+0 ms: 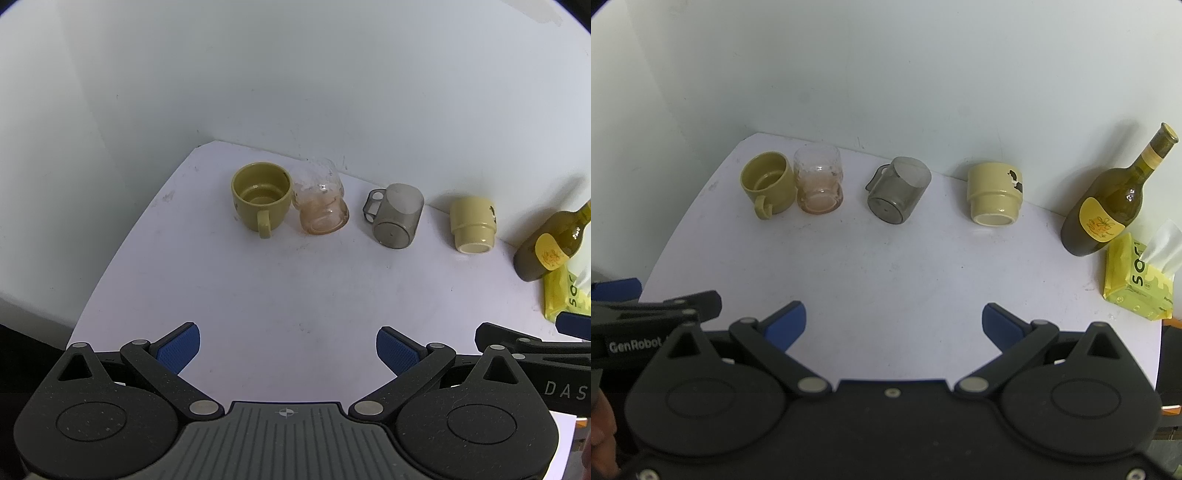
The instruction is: Flip cup upright
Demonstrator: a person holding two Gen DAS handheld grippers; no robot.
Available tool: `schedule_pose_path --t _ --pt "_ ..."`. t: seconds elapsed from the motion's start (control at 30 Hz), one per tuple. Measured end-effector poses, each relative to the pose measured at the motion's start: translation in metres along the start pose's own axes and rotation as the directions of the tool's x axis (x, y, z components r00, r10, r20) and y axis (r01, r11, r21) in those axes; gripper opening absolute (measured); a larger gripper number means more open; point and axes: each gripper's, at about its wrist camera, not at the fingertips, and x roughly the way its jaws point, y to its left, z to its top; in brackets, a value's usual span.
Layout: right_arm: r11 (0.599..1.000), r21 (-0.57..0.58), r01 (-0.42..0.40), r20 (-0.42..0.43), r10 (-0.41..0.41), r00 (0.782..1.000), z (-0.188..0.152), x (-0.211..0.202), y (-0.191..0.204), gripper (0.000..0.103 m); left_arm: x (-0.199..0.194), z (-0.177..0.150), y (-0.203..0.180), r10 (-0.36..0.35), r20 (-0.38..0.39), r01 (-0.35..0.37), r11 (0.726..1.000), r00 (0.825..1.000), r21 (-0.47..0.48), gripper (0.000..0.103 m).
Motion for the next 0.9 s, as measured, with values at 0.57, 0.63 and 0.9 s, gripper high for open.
schedule_pose_path --t 0.57,0.63,0.9 --pt "1.000 -0.007 -0.004 -0.003 0.004 1.000 0.0023 0.0003 0.0010 0.103 -0.0002 0.0047 0.0010 0.000 0.026 0.000 1.000 1.000 -0.009 0.103" --pt "1.000 -0.008 -0.004 -0.003 0.004 1.000 0.0033 0.0011 0.0009 0.103 -0.0010 0.0036 0.0028 0.000 0.029 0.001 1.000 1.000 -0.007 0.103" --pt "1.000 0.006 -0.007 -0.003 0.007 1.000 0.0037 0.0014 -0.0020 0.103 -0.0021 0.0015 0.0053 -0.007 0.035 0.008 1.000 0.999 -0.008 0.103"
